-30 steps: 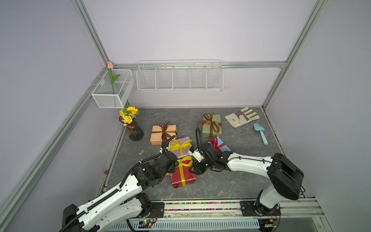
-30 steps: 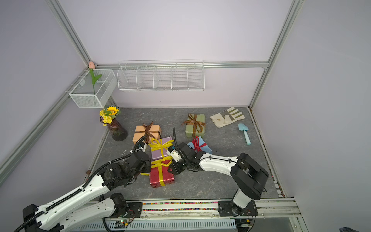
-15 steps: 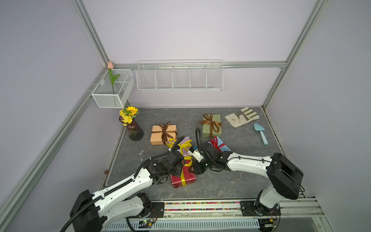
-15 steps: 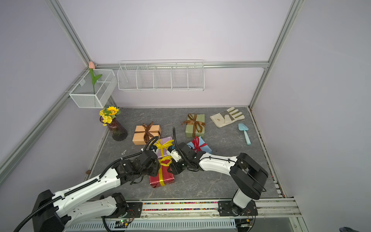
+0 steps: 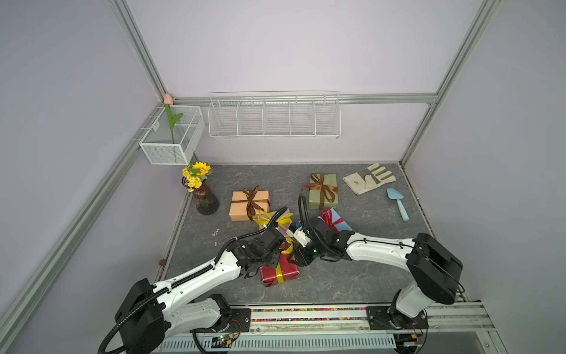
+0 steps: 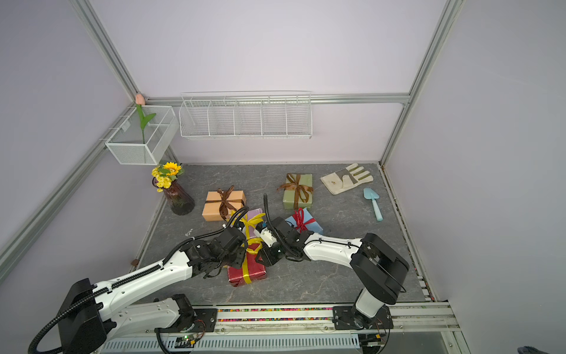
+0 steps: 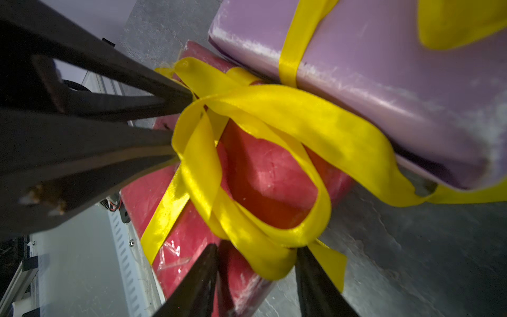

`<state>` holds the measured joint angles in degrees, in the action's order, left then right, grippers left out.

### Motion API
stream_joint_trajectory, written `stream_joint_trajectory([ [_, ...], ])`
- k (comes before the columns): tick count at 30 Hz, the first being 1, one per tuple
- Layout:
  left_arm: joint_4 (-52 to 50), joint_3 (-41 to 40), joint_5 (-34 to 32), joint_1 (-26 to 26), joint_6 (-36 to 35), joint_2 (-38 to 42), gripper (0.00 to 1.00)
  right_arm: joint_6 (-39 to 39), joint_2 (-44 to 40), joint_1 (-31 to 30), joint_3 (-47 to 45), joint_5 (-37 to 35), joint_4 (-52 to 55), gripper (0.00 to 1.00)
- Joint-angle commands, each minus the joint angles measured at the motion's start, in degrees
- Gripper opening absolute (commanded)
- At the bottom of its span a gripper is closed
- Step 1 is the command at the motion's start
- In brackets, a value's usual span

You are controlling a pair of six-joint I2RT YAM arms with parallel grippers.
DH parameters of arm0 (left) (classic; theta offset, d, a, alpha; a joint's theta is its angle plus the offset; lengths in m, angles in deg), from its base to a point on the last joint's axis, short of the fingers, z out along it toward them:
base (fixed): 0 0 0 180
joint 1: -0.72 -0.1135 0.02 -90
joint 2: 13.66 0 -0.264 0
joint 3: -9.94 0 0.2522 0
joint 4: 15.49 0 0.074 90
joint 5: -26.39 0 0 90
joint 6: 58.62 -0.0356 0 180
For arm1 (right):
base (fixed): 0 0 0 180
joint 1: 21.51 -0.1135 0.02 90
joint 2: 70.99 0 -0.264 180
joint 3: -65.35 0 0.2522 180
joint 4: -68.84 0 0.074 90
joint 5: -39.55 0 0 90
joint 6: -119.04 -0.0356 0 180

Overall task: Untie the ribbon bows on the gift boxes
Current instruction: Untie the ribbon from the gift box.

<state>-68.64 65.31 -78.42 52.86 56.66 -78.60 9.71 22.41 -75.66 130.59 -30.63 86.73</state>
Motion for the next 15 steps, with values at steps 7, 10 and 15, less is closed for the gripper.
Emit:
stream_joint_trajectory([
  [7, 0.27, 1.45, -3.56, 0.23, -1.15, 0.59, 0.39, -0.38, 1.16, -0.42, -0.77, 0.35, -0.34, 0.48],
  [10, 0.38, 1.61, -3.61, 0.14, -1.41, 0.27, 0.43, -0.4, 1.16, -0.38, -0.77, 0.34, -0.38, 0.48],
  [15, 1.57, 1.38, -4.27, 0.17, -1.89, -0.04, 0.53, -0.44, 1.24, -0.39, -2.4, 0.34, -0.52, 0.48],
])
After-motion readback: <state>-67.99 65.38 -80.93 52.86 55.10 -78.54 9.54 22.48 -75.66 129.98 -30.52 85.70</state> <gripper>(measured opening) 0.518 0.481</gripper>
